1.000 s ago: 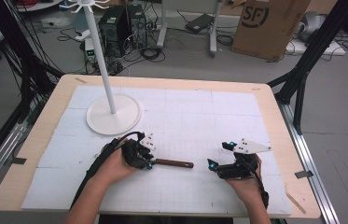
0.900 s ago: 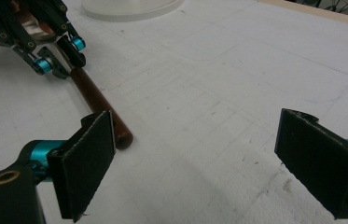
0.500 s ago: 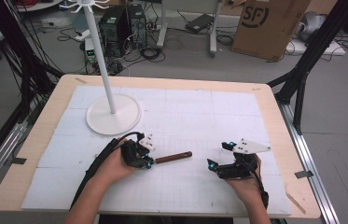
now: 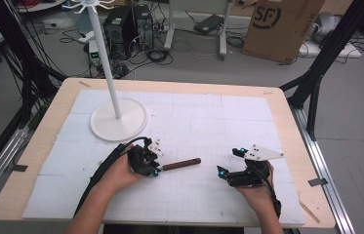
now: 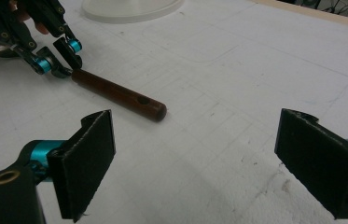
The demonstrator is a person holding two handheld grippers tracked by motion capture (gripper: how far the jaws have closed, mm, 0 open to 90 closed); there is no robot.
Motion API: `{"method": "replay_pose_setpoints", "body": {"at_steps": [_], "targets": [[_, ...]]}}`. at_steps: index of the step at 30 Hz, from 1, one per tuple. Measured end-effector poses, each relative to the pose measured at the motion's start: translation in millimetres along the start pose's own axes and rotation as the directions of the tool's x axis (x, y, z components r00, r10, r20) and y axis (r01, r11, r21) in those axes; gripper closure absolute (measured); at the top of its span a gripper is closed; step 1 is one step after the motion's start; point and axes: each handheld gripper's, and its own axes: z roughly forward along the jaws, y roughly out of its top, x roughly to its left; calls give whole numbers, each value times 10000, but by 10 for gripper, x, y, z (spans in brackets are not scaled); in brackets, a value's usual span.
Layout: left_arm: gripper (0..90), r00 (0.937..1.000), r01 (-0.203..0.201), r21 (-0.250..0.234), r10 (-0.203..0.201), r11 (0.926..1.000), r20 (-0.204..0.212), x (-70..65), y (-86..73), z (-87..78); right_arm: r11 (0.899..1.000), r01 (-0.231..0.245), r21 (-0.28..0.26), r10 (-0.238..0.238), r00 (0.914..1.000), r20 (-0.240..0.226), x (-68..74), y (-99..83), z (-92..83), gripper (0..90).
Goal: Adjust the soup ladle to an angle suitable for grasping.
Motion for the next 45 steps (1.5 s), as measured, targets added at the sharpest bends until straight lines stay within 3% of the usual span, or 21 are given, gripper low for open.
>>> {"method": "replay_pose_setpoints", "body": {"at_steps": [7,8,9,11,15,16,20,24,25,28,31,34,40,42,45], "targets": [[733,9998,171,172,-172,9997,58,14,15,-2,10000,-16,1,16,10000,-8,-3,-1,4,110],[732,9998,169,270,-172,9995,86,16,27,-1,10000,-50,-3,50,10000,-23,-6,-1,3,110],[732,10000,57,693,-62,9976,59,9,79,1,10000,-36,-7,36,10000,-14,-11,-1,4,110],[731,10000,-25,894,20,9960,64,8,104,5,10000,-94,-7,94,10000,-11,-11,-1,3,110],[730,9997,-5,1880,-38,9822,221,33,239,48,9999,-98,-33,98,10000,-10,-19,-2,6,110],[731,9995,80,2243,-143,9745,265,39,291,69,9999,-101,29,101,9999,-36,-15,-4,10,110],[737,9997,96,2573,-151,9663,194,28,339,89,10000,-56,70,56,10000,-25,-8,-5,24,110],[796,9998,19,2498,-66,9683,180,12,334,87,10000,-63,43,63,10000,-36,-12,-4,25,110],[837,9997,-219,2496,177,9681,191,-16,340,87,10000,-67,39,67,10000,-33,-13,-4,25,110],[843,9989,-469,2545,473,9659,46,-47,347,86,10000,-58,59,58,10000,-42,-12,-4,30,110],[845,9986,-515,2435,532,9685,-4,-55,333,75,9999,-83,90,83,10000,-40,-11,-5,34,110],[845,9985,-518,2025,469,9779,286,-49,302,40,9999,-85,93,85,10000,-37,-10,-5,29,110],[846,9988,-353,294,342,9989,364,-67,284,-262,9999,-106,58,106,9999,-24,-16,-6,21,110],[846,9991,-217,-463,233,9987,342,-61,256,-379,9999,-95,79,95,10000,-7,-15,-7,19,110],[846,9995,-111,-1237,147,9923,281,-54,195,-525,9999,-109,9,109,9999,15,-19,-6,12,110]]}}
